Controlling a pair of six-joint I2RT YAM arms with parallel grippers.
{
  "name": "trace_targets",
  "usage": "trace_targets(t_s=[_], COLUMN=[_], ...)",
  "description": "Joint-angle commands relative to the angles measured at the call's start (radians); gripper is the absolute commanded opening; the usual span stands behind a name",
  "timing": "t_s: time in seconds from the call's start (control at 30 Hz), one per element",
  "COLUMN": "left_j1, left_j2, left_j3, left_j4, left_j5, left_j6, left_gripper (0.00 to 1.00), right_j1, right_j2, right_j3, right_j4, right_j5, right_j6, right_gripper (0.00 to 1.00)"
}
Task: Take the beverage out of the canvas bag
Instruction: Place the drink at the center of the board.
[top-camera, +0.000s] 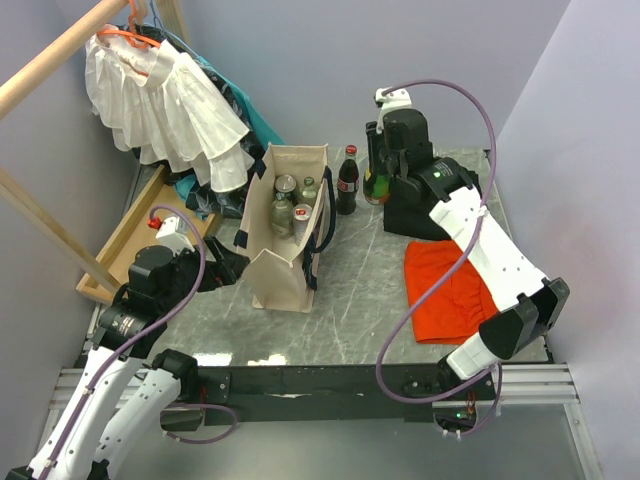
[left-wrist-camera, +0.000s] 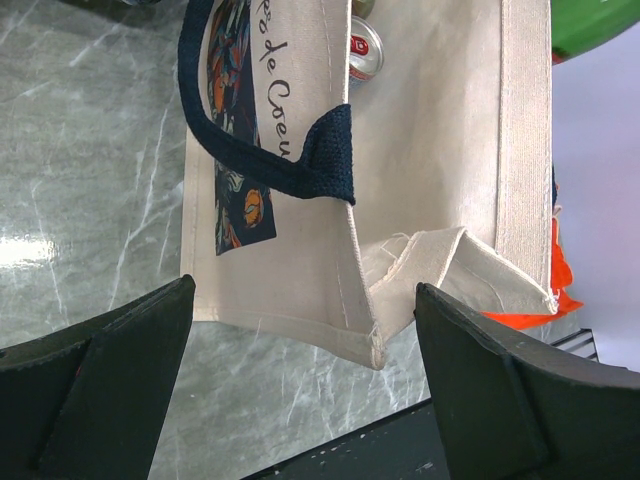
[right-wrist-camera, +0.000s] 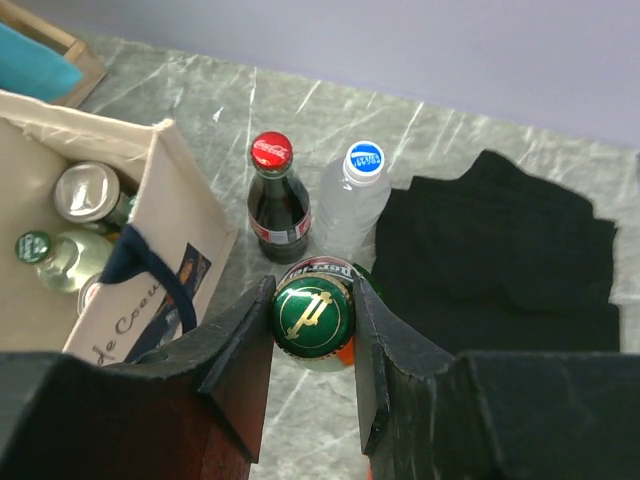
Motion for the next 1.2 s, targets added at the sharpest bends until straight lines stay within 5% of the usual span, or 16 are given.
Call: trace_targets(t_s=[0.0, 1.17], left_j1=[-0.002, -0.002], left_j2=[-0.008, -0.014], left_j3=[-0.008, -0.006], left_j4=[0.005, 0.002], left_j5=[-0.025, -0.033], left_j6=[0.004, -0.001], left_gripper=[0.96, 0.96], right_j1=[-0.049, -0.144], right_j2=[-0.053, 0.094], right_j3=[-0.029, -0.325], right_j4=[0.256, 0.624], right_j5=[-0.031, -0.091], right_j6=[0.054, 0.133], right_gripper=[0.00, 0.00])
